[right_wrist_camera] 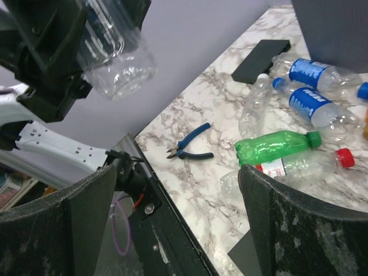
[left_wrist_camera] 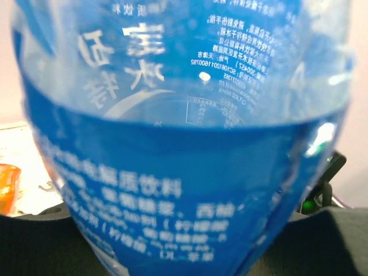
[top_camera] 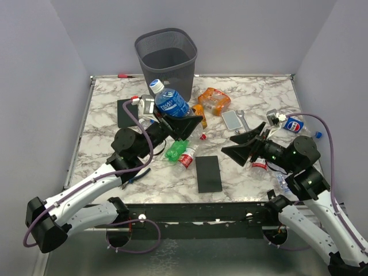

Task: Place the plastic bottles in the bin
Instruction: Pick up the plastic bottle at the center of the board.

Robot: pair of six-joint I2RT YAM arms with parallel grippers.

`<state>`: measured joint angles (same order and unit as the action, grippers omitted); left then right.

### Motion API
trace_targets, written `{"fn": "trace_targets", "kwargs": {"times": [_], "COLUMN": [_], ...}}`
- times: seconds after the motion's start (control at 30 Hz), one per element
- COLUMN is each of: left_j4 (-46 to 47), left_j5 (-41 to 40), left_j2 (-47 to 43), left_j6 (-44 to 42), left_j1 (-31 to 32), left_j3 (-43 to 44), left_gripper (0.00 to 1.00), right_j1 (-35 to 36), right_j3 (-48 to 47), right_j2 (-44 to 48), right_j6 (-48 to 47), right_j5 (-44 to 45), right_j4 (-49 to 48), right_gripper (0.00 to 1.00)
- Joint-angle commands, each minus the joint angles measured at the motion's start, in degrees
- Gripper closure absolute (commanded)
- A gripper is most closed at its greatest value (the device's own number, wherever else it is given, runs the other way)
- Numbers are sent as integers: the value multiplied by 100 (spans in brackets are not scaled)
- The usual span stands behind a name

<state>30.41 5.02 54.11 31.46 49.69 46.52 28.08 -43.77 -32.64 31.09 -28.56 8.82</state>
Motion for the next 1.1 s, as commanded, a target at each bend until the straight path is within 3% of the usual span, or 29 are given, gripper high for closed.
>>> {"fn": "trace_targets", "kwargs": {"times": [0.0,0.5,0.87,1.07], "left_j4": [585,454,246,246], "left_j5": [892,1441,1928,1909], "left_j2": [415,931,1418,1503], "left_j6": [1087,1362,1546,1601], "left_j1": [-346,-454,-452,-459], "left_j3": [216,695,935,973], "left_gripper": [86,82,82,82], "right_j1": [31,75,644,879], "right_j3": [251,398,-481,-508], "right_j2": [-5,-303,-1280,-1573], "right_j6": [223,580,-96,-115], "right_j5": [-669,-611,-661,-500], "right_j4": [-757,-1369,-1091,-1277], "right_gripper": [8,0,0,12]}}
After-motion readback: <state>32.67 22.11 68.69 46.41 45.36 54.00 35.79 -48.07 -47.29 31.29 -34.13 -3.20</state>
